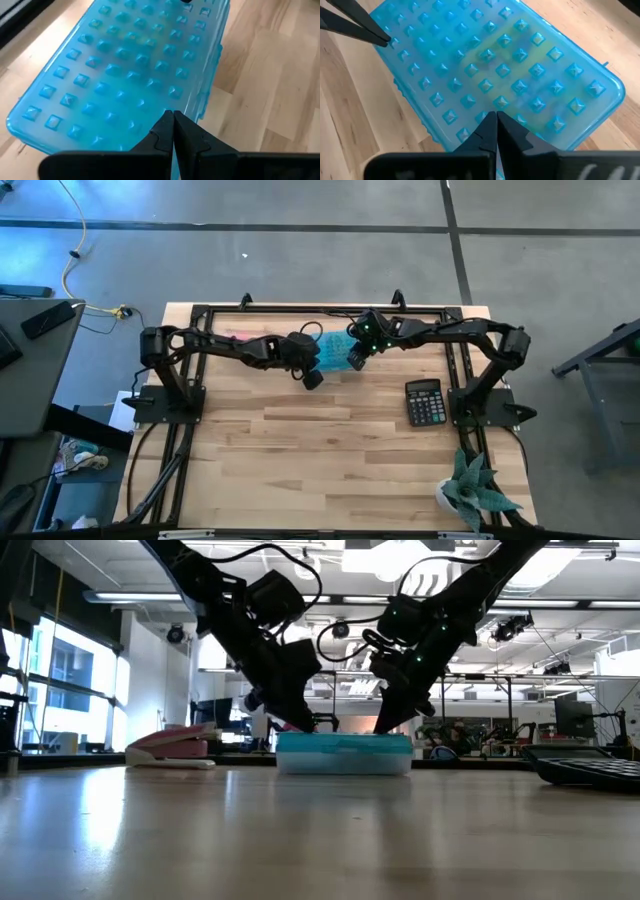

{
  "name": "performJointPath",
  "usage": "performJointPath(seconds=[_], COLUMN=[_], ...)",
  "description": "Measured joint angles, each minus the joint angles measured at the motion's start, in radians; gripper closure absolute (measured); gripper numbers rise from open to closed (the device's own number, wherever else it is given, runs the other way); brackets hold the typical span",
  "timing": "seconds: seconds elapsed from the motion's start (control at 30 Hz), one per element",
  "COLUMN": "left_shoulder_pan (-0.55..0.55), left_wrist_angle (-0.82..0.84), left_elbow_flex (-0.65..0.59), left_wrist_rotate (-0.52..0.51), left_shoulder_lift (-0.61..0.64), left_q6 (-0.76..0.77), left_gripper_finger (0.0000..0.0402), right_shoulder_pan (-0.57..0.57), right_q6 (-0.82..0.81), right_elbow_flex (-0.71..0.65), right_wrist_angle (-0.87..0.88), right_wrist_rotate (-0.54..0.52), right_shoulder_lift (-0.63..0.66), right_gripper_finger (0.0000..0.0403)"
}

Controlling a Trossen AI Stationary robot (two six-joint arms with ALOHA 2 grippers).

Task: Pack school essentials
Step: Close the blue supply box, then return to Home Position

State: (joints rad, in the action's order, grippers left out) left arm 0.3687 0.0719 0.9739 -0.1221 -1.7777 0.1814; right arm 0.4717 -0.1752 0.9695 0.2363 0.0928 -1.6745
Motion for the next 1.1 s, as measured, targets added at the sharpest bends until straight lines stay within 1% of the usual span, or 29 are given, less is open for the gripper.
performJointPath(seconds=[0.1, 0.5, 0.63, 0.8, 0.93, 1.1], left_shoulder_pan=[-0.006, 0.0, -0.006, -0.014, -0.017, -0.039], left_wrist_angle=[-0.002, -0.002, 0.001, 0.053, 0.078, 0.192], left_elbow_flex=[-0.001, -0.003, -0.003, -0.012, -0.009, -0.009], left_wrist_rotate=[-0.044, -0.051, -0.067, -0.065, -0.066, -0.07], left_shoulder_lift=[-0.001, -0.002, 0.007, 0.074, 0.172, 0.297], left_q6=[0.0, 0.0, -0.02, -0.027, -0.035, -0.027], left_gripper_finger=[0.0401, 0.0401, 0.0401, 0.0401, 0.0401, 0.0399], right_shoulder_pan=[-0.002, -0.021, -0.023, -0.023, -0.023, -0.034], right_q6=[-0.002, -0.026, -0.026, -0.011, 0.018, 0.068], right_elbow_flex=[0.0, 0.0, -0.003, -0.006, -0.006, -0.005], right_wrist_angle=[0.005, 0.022, 0.028, 0.033, 0.034, 0.058], right_wrist_rotate=[0.016, 0.011, 0.017, 0.024, 0.024, 0.046], right_shoulder_lift=[0.0, 0.001, 0.023, 0.106, 0.183, 0.294], right_gripper_finger=[0.0402, 0.0403, 0.0403, 0.0403, 0.0403, 0.0403])
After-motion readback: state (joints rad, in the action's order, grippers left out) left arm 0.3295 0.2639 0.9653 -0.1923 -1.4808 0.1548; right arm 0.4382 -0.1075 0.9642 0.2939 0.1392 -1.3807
